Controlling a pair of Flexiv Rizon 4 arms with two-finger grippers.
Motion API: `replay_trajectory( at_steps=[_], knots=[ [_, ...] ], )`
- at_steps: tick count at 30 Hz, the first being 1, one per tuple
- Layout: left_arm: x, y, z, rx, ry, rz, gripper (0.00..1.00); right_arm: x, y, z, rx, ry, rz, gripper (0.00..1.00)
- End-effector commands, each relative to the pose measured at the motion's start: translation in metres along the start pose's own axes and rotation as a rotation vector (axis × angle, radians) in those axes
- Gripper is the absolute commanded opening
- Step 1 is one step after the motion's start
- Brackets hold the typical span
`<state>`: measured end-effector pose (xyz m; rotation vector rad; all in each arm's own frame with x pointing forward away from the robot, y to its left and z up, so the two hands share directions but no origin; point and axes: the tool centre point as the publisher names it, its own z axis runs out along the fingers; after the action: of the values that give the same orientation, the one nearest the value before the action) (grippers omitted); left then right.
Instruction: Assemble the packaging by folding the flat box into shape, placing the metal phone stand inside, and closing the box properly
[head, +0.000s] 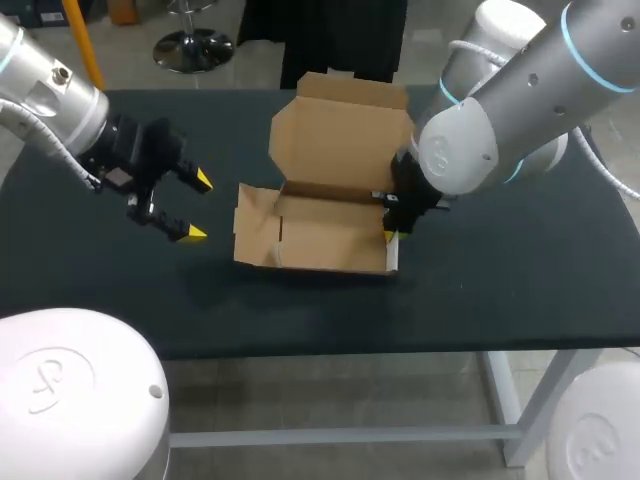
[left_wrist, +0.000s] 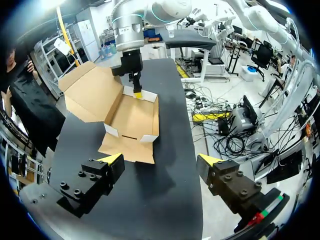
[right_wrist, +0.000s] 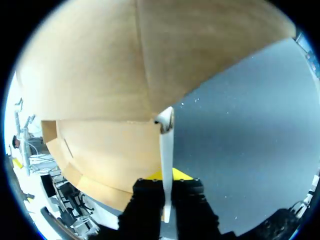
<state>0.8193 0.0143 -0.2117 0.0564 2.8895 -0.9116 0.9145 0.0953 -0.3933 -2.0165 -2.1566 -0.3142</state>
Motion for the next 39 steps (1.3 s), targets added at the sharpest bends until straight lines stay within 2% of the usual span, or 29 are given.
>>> replay_trajectory(
  at_steps=[1, 10, 17, 23, 32, 39],
  knots=[
    [0.000, 0.000, -0.001, -0.005, 0.002, -0.001, 1.00, 0.005, 0.003, -0.001, 0.008, -0.171, 0.002, 0.00],
    [0.000, 0.000, -0.001, -0.005, 0.002, -0.001, 1.00, 0.005, 0.003, -0.001, 0.008, -0.171, 0.002, 0.00],
    [0.000, 0.000, -0.001, -0.005, 0.002, -0.001, 1.00, 0.006, -0.005, -0.009, 0.074, -0.208, 0.044, 0.00],
    [0.000, 0.000, -0.001, -0.005, 0.002, -0.001, 1.00, 0.002, -0.012, -0.014, 0.123, -0.170, 0.046, 0.00],
    [0.000, 0.000, -0.001, -0.005, 0.002, -0.001, 1.00, -0.005, -0.022, 0.008, 0.228, -0.119, 0.041, 0.00],
    [0.000, 0.000, -0.001, -0.005, 0.002, -0.001, 1.00, -0.002, -0.025, 0.011, 0.290, -0.144, 0.026, 0.00]
  ],
)
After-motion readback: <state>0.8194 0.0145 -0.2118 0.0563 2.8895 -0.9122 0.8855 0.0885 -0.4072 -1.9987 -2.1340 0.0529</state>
